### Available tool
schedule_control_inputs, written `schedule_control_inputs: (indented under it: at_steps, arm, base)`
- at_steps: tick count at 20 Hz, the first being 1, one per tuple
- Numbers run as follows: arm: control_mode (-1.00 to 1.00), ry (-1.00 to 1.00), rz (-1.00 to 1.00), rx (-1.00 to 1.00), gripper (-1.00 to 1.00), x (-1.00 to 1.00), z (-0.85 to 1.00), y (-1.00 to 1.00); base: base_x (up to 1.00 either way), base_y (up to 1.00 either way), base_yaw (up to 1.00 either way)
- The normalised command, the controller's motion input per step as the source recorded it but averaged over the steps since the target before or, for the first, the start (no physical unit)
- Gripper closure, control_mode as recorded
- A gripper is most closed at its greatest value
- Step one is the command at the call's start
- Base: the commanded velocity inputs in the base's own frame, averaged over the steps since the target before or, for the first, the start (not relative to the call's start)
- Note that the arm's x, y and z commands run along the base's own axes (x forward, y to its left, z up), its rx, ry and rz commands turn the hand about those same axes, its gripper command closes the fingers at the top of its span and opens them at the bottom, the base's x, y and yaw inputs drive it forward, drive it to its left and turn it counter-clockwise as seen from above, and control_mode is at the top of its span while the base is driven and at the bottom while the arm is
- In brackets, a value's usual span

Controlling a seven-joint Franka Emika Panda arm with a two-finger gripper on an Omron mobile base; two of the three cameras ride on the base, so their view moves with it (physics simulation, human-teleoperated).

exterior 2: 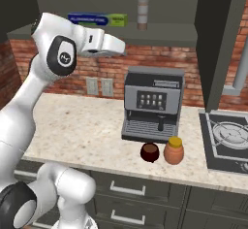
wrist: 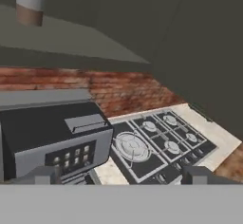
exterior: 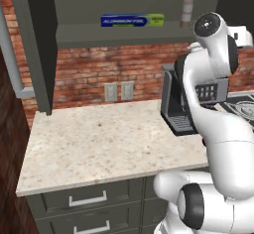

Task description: Pick the cinnamon and honey bottle from the cabinet and place them next to the mug.

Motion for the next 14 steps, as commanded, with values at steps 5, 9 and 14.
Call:
schedule_control_inputs:
  at_steps: [5, 9, 14]
  arm:
    - [-1.00, 0.00, 0.11, 0.28, -1.00, 0.00, 0.56, 0.08]
    - [-1.00, 0.00, 0.19, 0.18, -1.00, -0.07, 0.16, 0.01]
    - [-1.00, -0.09, 0.15, 0.10, -1.00, 0.04, -0.28, 0.00]
  base:
    - [0.00, 0.00, 0.00]
    - [0.00, 0.00, 0.00]
    - [0.00, 0.00, 0.00]
